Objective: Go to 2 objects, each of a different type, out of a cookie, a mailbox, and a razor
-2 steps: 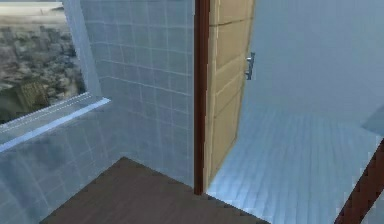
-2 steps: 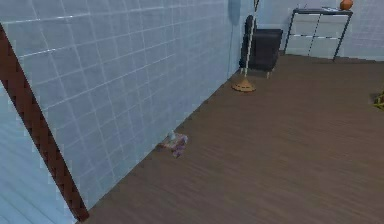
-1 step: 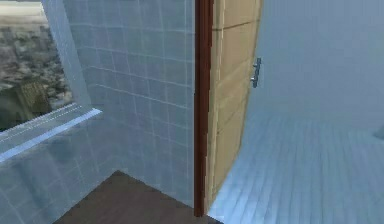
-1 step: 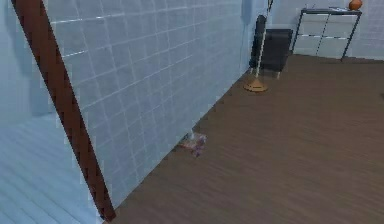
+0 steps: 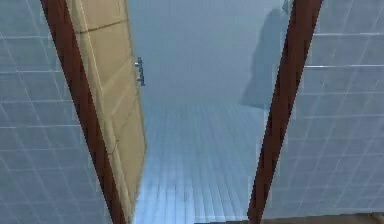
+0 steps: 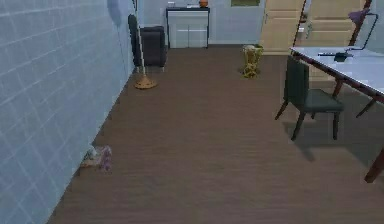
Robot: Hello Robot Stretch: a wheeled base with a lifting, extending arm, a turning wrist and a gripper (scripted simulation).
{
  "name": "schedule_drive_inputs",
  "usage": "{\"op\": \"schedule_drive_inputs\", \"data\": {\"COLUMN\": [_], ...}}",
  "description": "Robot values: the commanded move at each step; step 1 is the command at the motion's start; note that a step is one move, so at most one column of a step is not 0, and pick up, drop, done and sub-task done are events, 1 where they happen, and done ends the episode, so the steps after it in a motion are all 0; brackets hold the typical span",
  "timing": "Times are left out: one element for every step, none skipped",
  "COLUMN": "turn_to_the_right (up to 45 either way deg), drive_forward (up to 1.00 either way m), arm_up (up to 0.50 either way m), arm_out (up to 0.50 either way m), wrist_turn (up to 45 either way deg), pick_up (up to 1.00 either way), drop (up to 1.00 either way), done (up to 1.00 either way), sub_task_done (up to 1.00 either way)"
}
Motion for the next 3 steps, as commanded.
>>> {"op": "schedule_drive_inputs", "data": {"turn_to_the_right": [0.0, 6.0, 0.0], "drive_forward": [1.0, 0.0, 0.5], "arm_up": [0.0, 0.0, 0.0], "arm_out": [0.0, 0.0, 0.0], "wrist_turn": [0.0, 0.0, 0.0], "pick_up": [0.0, 0.0, 0.0], "drop": [0.0, 0.0, 0.0], "done": [0.0, 0.0, 0.0], "sub_task_done": [0.0, 0.0, 0.0]}}
